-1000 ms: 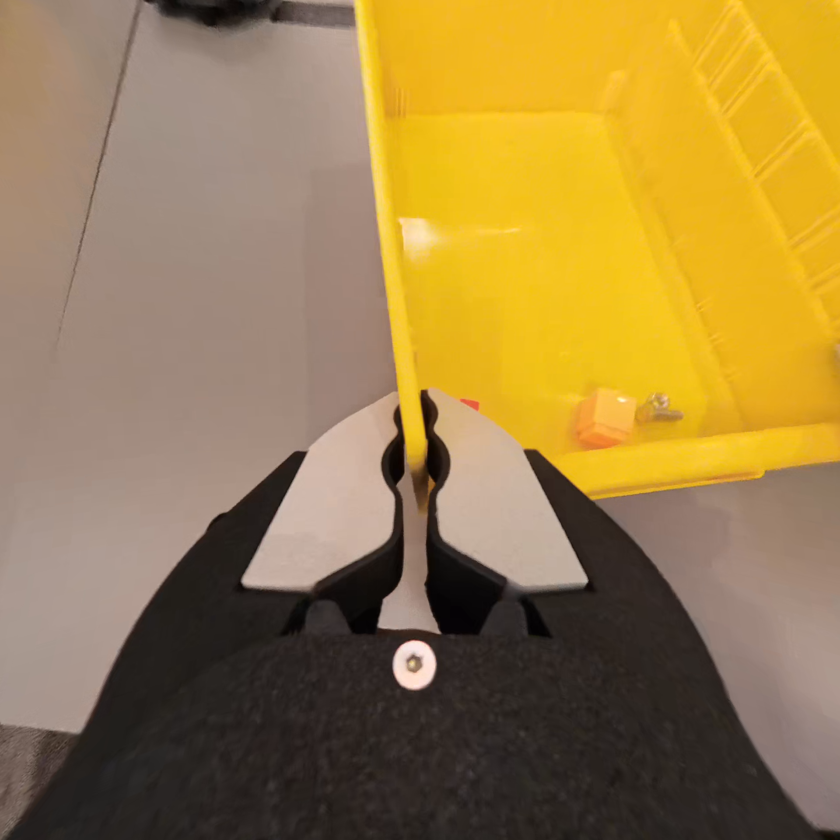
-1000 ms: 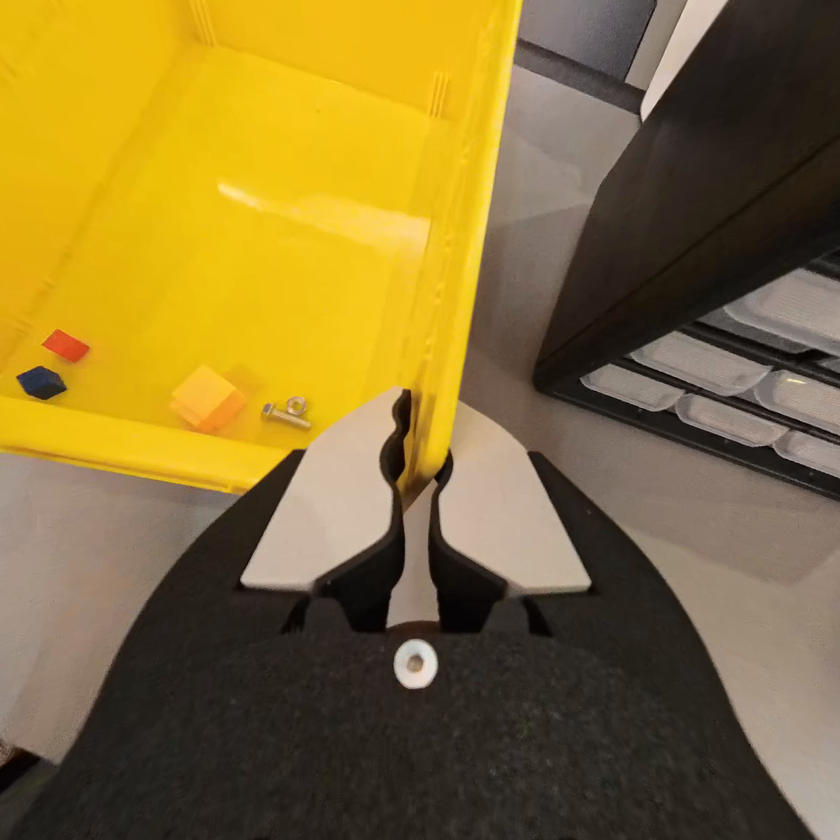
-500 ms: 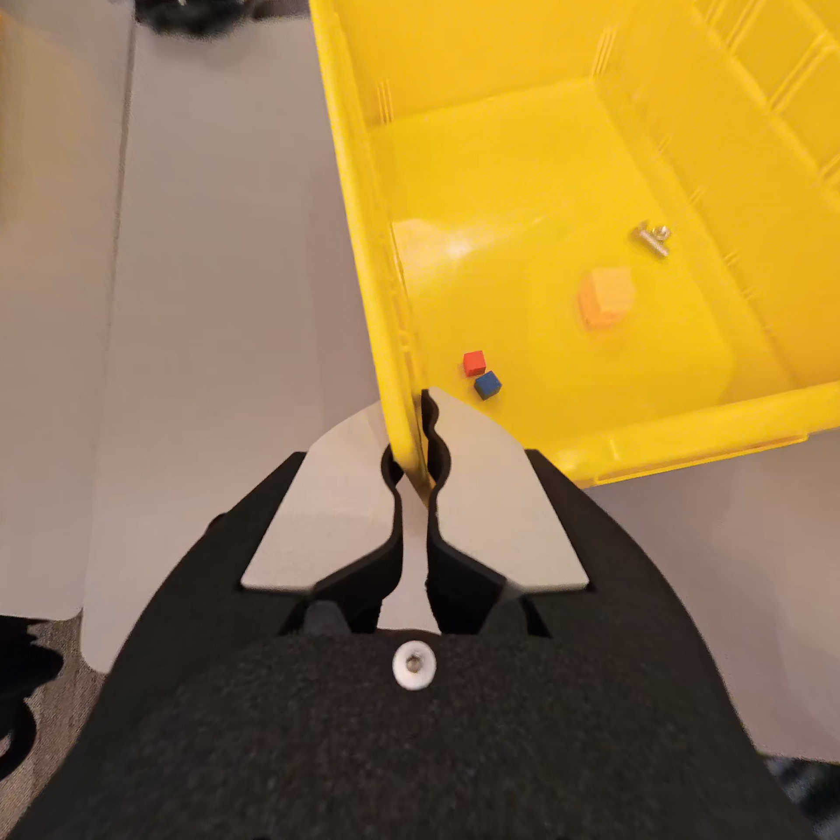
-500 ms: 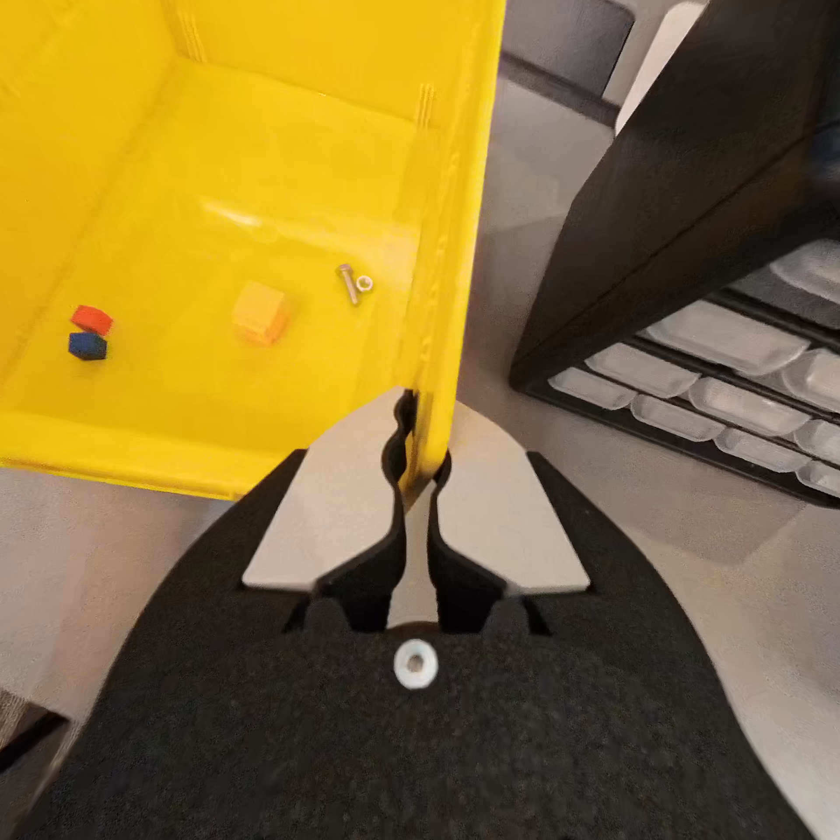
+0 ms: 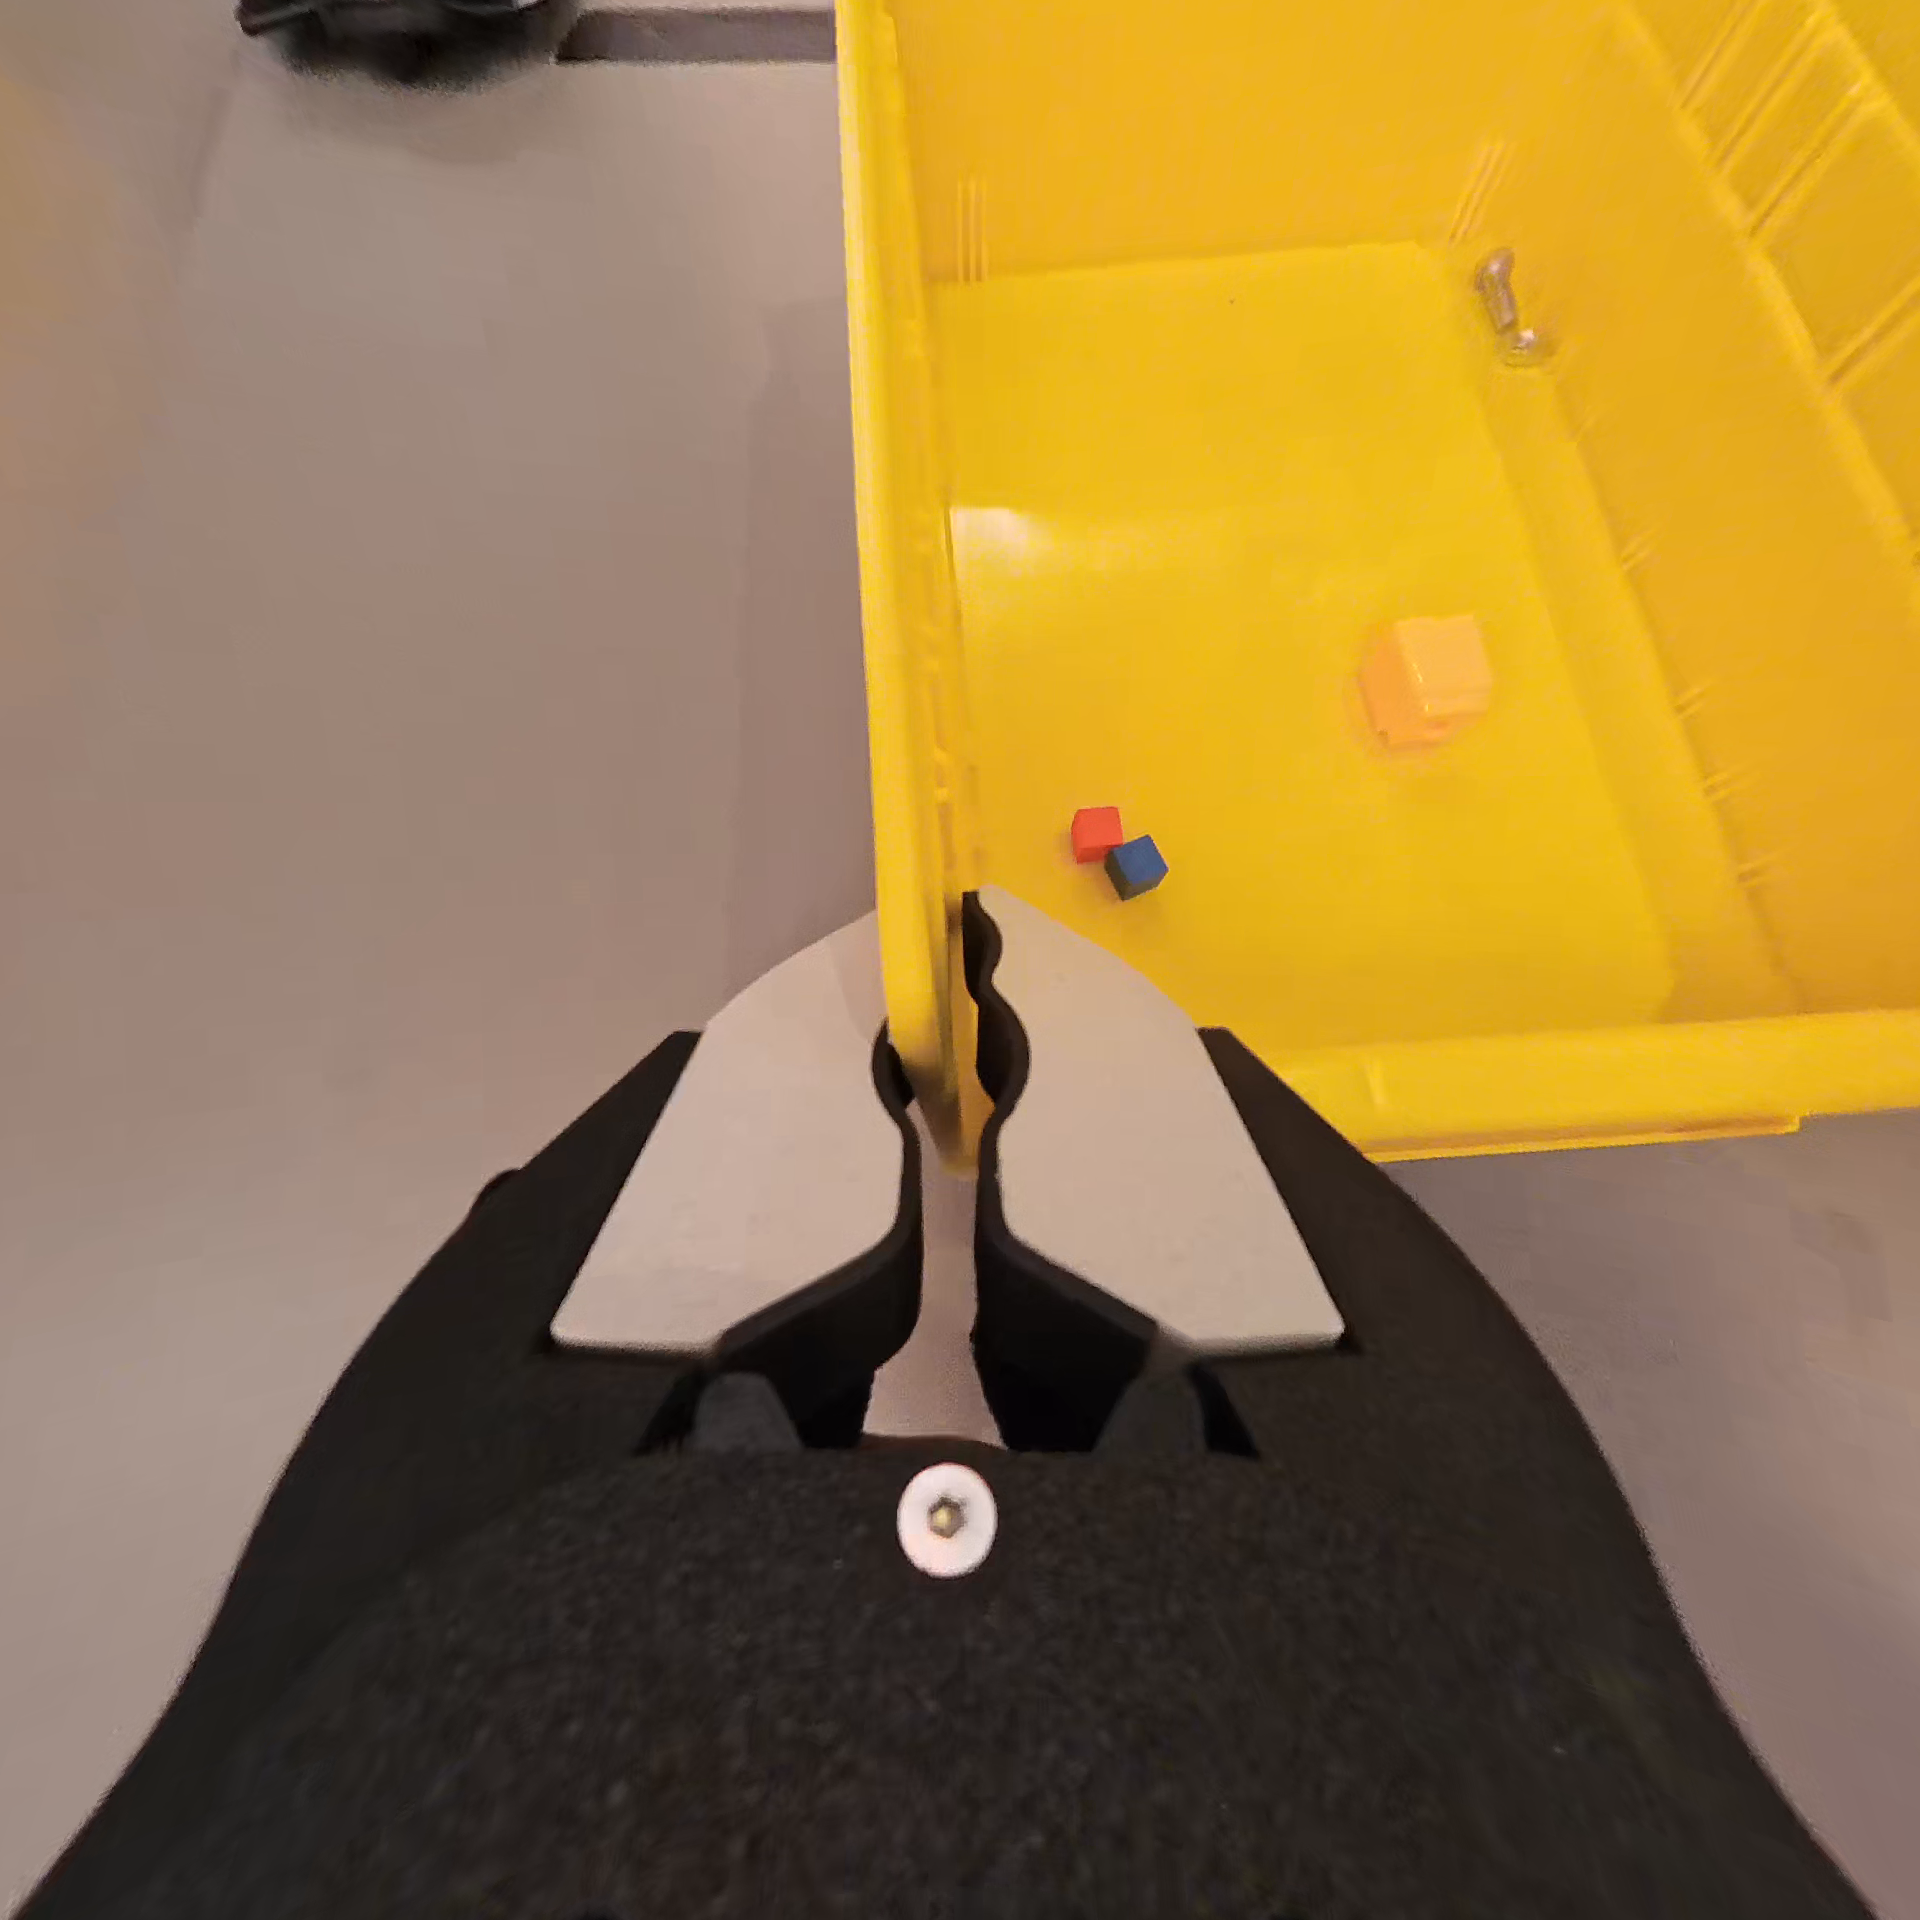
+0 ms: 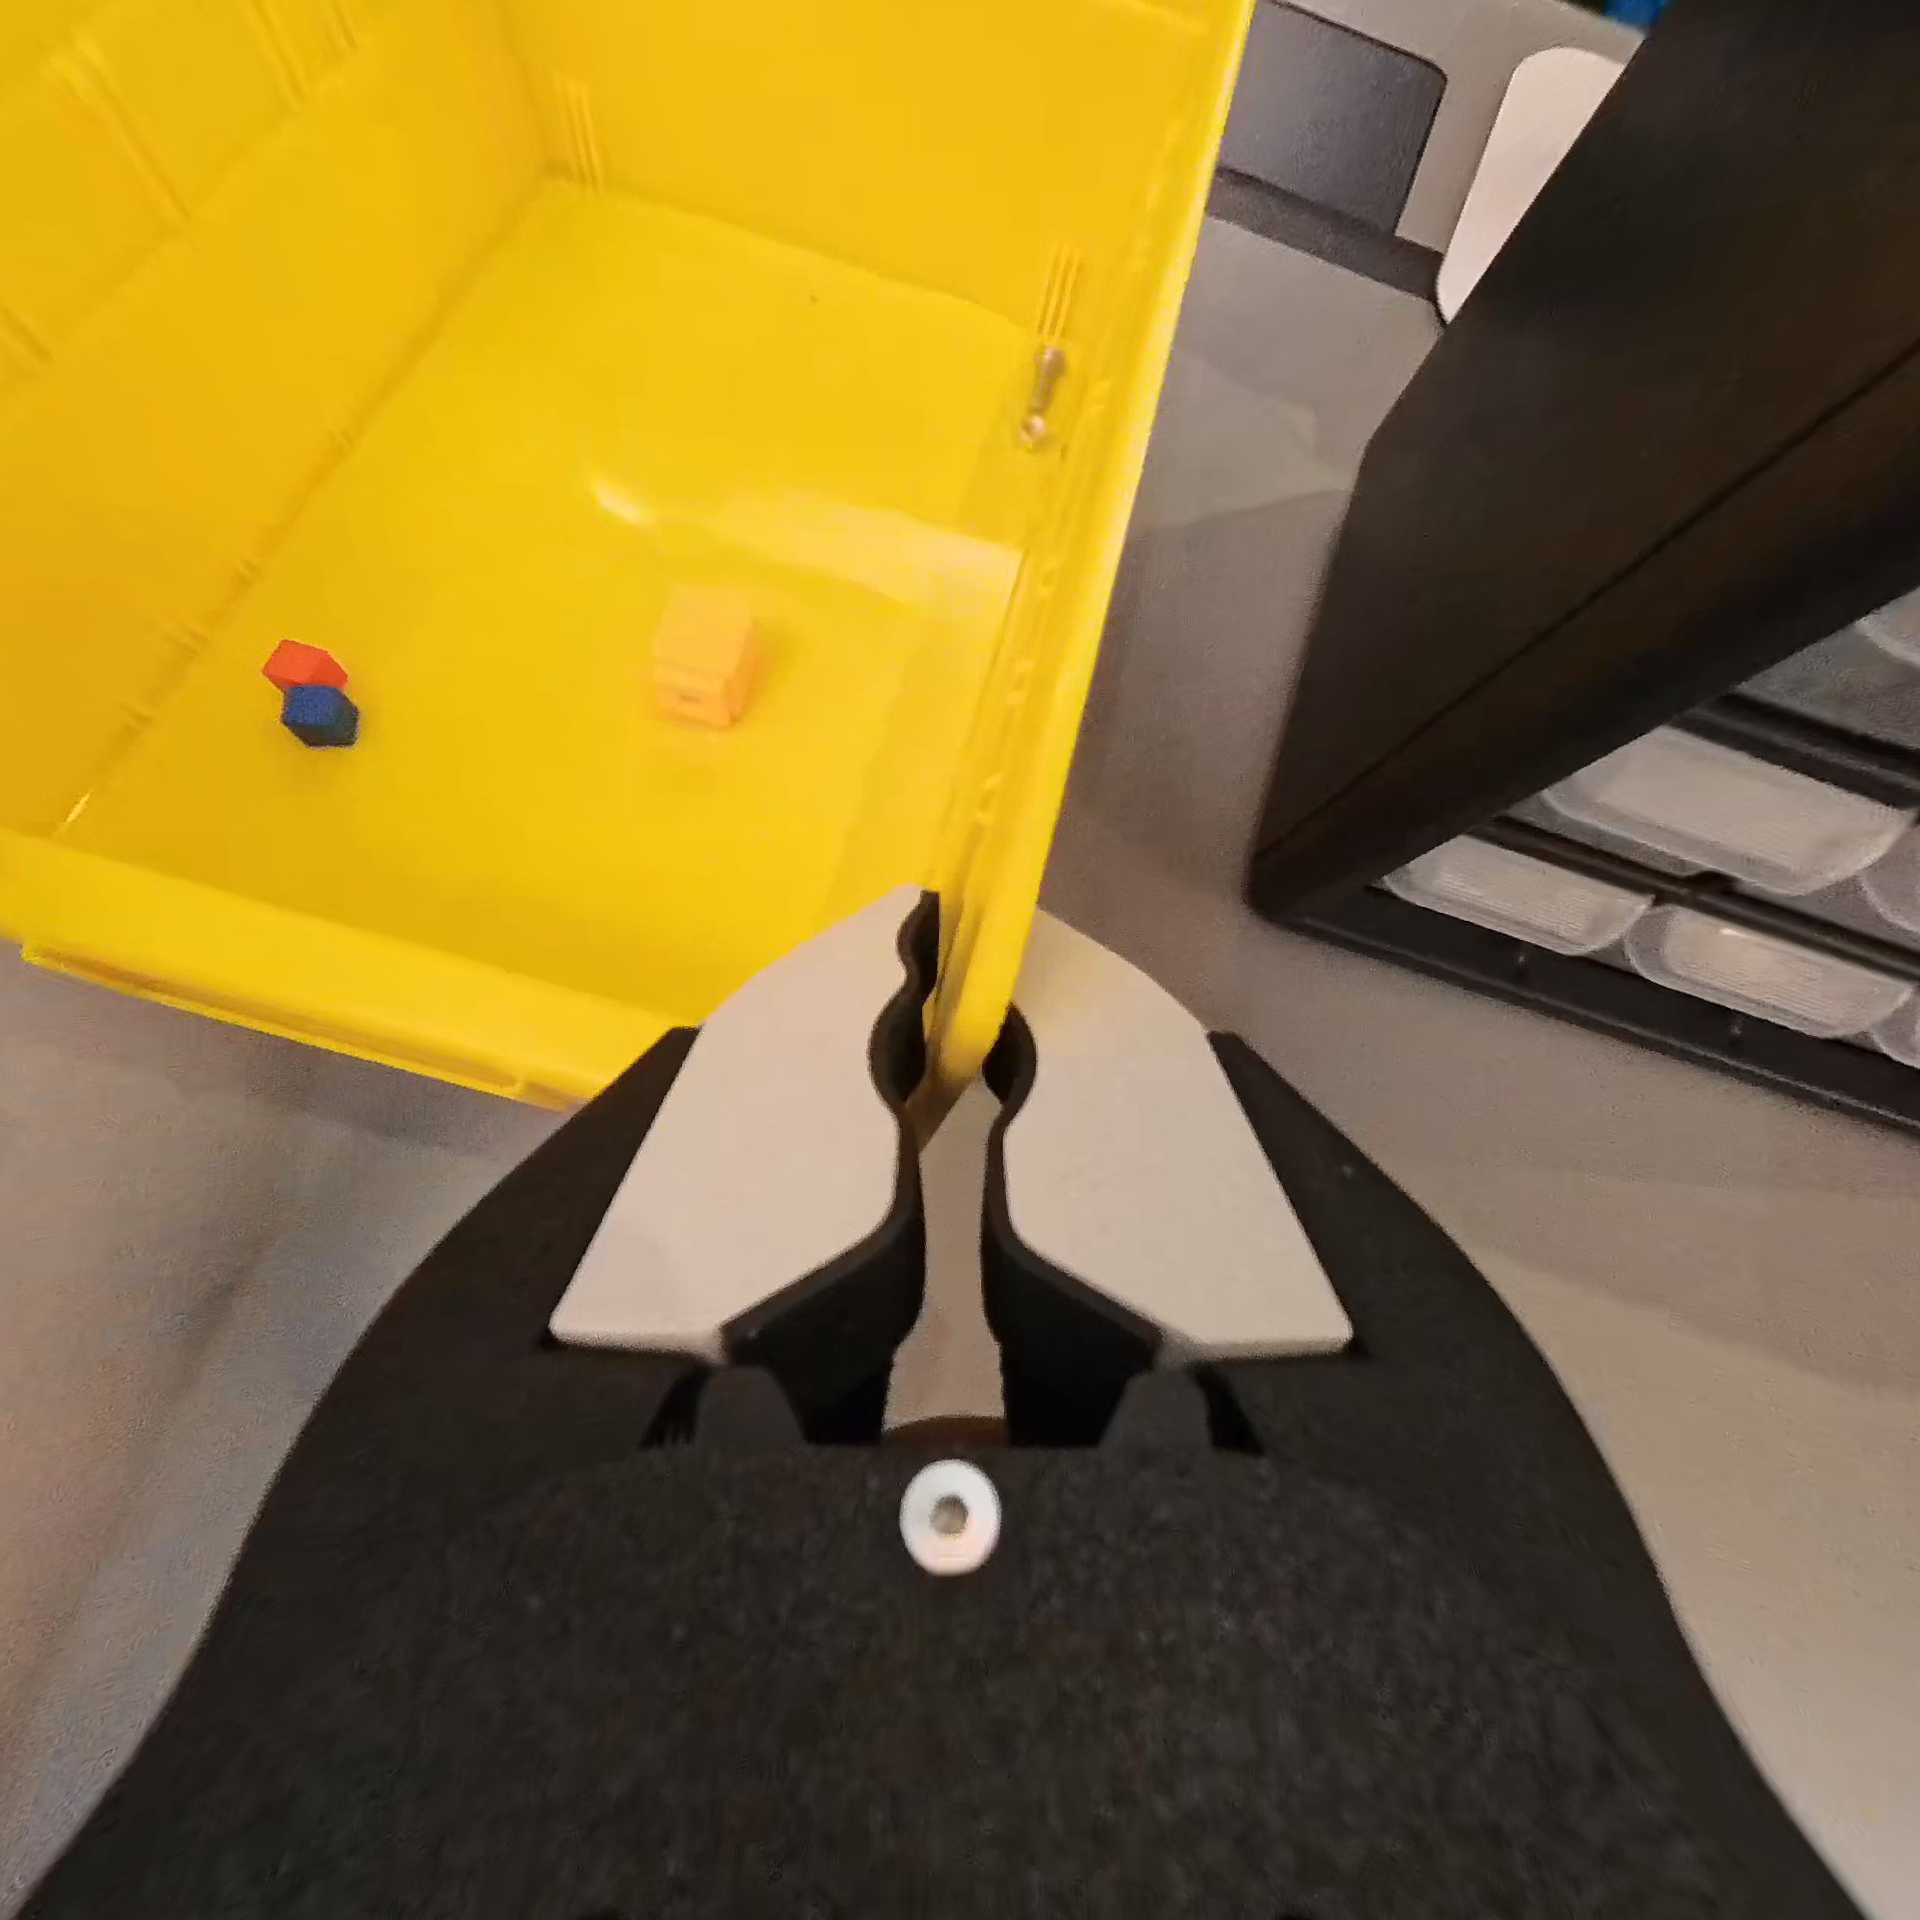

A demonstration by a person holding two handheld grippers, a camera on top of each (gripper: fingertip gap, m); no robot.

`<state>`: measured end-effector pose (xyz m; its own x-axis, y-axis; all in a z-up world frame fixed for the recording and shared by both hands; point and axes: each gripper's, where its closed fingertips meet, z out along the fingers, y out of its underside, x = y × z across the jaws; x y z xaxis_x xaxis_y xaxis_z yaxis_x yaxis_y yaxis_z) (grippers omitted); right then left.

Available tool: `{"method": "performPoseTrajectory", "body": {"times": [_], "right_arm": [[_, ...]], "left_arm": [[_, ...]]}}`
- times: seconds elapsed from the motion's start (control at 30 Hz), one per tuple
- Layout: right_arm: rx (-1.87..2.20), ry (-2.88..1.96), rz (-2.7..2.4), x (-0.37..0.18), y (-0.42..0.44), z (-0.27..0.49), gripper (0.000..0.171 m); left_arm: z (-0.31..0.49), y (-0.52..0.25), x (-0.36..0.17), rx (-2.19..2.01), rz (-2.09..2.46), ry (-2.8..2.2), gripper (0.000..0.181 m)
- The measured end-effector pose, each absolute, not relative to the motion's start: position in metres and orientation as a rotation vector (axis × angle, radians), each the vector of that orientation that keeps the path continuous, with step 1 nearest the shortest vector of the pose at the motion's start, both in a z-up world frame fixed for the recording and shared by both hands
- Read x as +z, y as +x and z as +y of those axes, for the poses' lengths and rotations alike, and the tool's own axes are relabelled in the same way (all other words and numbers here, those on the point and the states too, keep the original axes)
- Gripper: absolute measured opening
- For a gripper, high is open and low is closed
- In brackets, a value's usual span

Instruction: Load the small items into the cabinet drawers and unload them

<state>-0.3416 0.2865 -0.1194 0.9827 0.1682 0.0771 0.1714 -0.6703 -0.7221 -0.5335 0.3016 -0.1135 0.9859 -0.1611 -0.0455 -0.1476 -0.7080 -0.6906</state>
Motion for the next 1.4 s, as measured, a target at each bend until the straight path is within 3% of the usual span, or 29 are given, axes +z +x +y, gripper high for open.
{"method": "performPoseTrajectory", "body": {"times": [0.13, 0.23, 0.33, 0.47, 0.57, 0.87, 1.1, 1.23, 1.4], "right_arm": [[-0.015, -2.242, -0.25, -0.144, -0.342, 0.292, 0.009], [-0.041, -2.138, -0.424, -0.144, -0.345, 0.284, 0.025], [-0.095, -2.012, -0.532, -0.124, -0.329, 0.261, 0.04], [0.255, -1.906, -0.634, -0.099, -0.327, 0.205, 0.04], [0.467, -1.94, -0.689, -0.103, -0.309, 0.172, 0.043], [0.62, -1.915, -0.537, -0.125, -0.175, 0.115, 0.047], [0.42, -1.798, -0.357, -0.111, -0.076, 0.071, 0.051], [0.321, -1.768, -0.31, -0.104, -0.048, 0.068, 0.051], [0.223, -1.782, -0.319, -0.109, -0.028, 0.078, 0.05]], "left_arm": [[0.309, -0.533, -0.141, -0.03, 0.276, -2.333, 0.005], [0.305, -0.531, -0.146, -0.123, 0.285, -2.265, 0.005], [0.294, -0.538, -0.148, -0.136, 0.255, -2.276, 0.027], [0.286, -0.547, -0.139, -0.118, 0.236, -2.25, 0.037], [0.29, -0.551, -0.139, -0.095, 0.244, -2.273, 0.034], [0.253, -0.554, -0.103, 0.135, 0.154, -2.239, 0.038], [0.155, -0.392, -0.094, -0.638, 0.151, -2.025, 0.048], [0.119, -0.342, -0.122, -0.678, 0.176, -1.962, 0.048], [0.116, -0.325, -0.108, -0.595, 0.36, -1.876, 0.052]]}}
